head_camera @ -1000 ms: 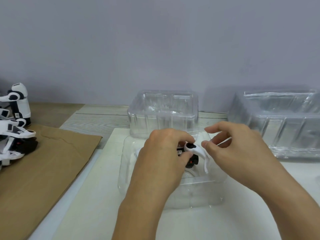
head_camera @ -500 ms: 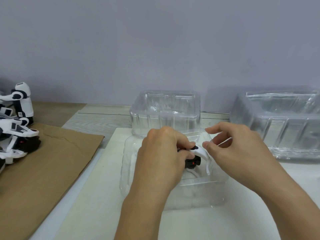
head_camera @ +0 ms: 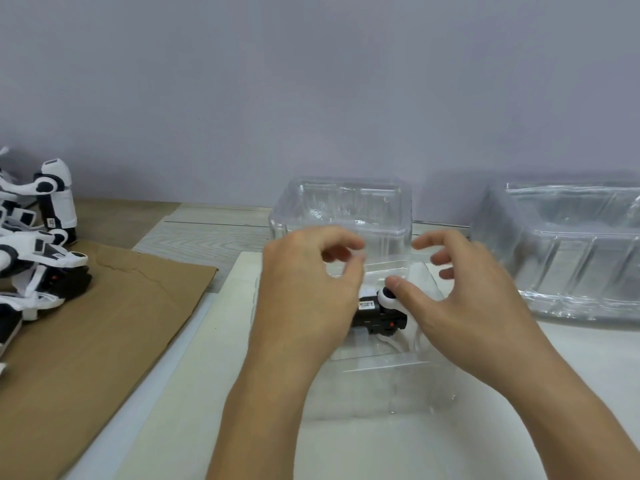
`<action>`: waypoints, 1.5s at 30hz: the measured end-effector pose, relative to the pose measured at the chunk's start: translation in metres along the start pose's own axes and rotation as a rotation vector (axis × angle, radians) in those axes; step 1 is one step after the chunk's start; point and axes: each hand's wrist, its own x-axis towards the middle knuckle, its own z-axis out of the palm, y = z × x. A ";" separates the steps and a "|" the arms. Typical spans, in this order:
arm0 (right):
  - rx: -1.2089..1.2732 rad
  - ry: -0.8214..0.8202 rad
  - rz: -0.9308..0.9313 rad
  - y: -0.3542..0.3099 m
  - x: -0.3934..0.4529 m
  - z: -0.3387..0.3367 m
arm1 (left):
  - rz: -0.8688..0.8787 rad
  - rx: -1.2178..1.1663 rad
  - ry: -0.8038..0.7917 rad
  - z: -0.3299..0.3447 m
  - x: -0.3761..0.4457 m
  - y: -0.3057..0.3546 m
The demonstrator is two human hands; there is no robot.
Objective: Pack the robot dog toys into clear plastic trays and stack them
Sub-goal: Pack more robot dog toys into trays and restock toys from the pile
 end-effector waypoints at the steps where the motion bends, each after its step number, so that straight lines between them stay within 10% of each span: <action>1: 0.011 0.004 -0.027 -0.002 -0.001 0.000 | 0.006 0.045 0.064 -0.003 0.001 -0.002; 9: -0.031 0.027 -0.301 -0.019 -0.007 0.003 | -0.385 0.003 -0.108 -0.016 0.002 -0.033; 17: -0.172 -0.188 -0.343 -0.030 -0.015 0.022 | -0.375 -0.100 -0.107 -0.009 0.002 -0.033; 45: -0.089 -0.190 -0.311 -0.031 -0.018 0.018 | -0.351 -0.084 -0.132 -0.008 0.003 -0.031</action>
